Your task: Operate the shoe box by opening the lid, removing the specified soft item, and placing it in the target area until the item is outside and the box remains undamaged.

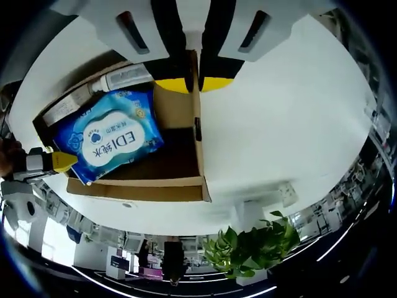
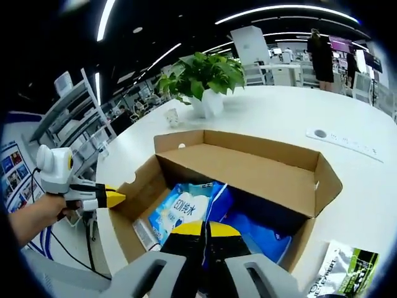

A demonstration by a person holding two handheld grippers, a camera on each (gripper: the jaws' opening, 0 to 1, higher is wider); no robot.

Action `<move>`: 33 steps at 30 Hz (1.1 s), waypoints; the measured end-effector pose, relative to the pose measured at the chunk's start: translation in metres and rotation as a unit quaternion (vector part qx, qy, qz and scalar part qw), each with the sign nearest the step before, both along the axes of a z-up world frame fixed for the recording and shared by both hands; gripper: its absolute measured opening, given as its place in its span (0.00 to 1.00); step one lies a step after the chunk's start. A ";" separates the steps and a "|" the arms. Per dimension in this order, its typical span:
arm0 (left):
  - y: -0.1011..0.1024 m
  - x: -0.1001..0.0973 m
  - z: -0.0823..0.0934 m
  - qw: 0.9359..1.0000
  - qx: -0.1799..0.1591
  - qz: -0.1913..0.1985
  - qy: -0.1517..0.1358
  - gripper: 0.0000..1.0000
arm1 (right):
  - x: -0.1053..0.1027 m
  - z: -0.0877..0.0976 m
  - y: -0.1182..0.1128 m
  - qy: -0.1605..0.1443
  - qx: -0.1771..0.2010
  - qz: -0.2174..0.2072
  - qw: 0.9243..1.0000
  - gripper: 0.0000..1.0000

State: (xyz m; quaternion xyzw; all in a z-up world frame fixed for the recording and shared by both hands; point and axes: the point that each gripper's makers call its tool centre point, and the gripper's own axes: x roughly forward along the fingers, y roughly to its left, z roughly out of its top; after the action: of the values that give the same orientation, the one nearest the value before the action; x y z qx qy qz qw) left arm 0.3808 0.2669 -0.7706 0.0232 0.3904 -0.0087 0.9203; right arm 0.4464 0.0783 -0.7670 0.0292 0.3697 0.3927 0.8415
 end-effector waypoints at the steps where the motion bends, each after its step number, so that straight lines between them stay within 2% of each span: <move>1: 0.000 0.001 0.003 1.000 0.003 -0.002 -0.003 0.05 | 0.000 0.000 -0.001 0.000 0.001 -0.001 1.000 0.00; 9: -0.008 0.005 0.006 1.000 0.019 -0.019 -0.002 0.15 | -0.001 0.000 -0.009 0.003 0.007 -0.009 1.000 0.00; 18: -0.014 0.011 0.012 0.999 0.034 -0.036 -0.009 0.22 | -0.001 -0.003 -0.021 0.011 0.013 -0.023 1.000 0.00; 22: -0.017 0.015 0.014 0.998 0.039 -0.045 -0.013 0.21 | 0.000 -0.004 -0.026 0.010 0.012 -0.026 1.000 0.00; 24: -0.023 0.018 0.018 0.998 0.037 -0.054 -0.019 0.18 | 0.000 -0.005 -0.028 0.011 0.013 -0.028 0.999 0.00; 28: -0.038 0.025 0.020 0.996 0.038 -0.078 -0.025 0.18 | -0.001 -0.005 -0.029 0.013 0.015 -0.030 0.999 0.00; 33: -0.055 0.028 0.007 0.993 0.026 -0.112 0.002 0.20 | -0.002 -0.006 -0.030 0.012 0.014 -0.031 0.999 0.00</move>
State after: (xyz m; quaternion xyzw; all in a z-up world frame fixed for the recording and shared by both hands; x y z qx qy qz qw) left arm 0.4086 0.2123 -0.7638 0.0910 0.3869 -0.1018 0.9120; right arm 0.4447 0.0483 -0.7731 0.0573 0.3736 0.3707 0.8484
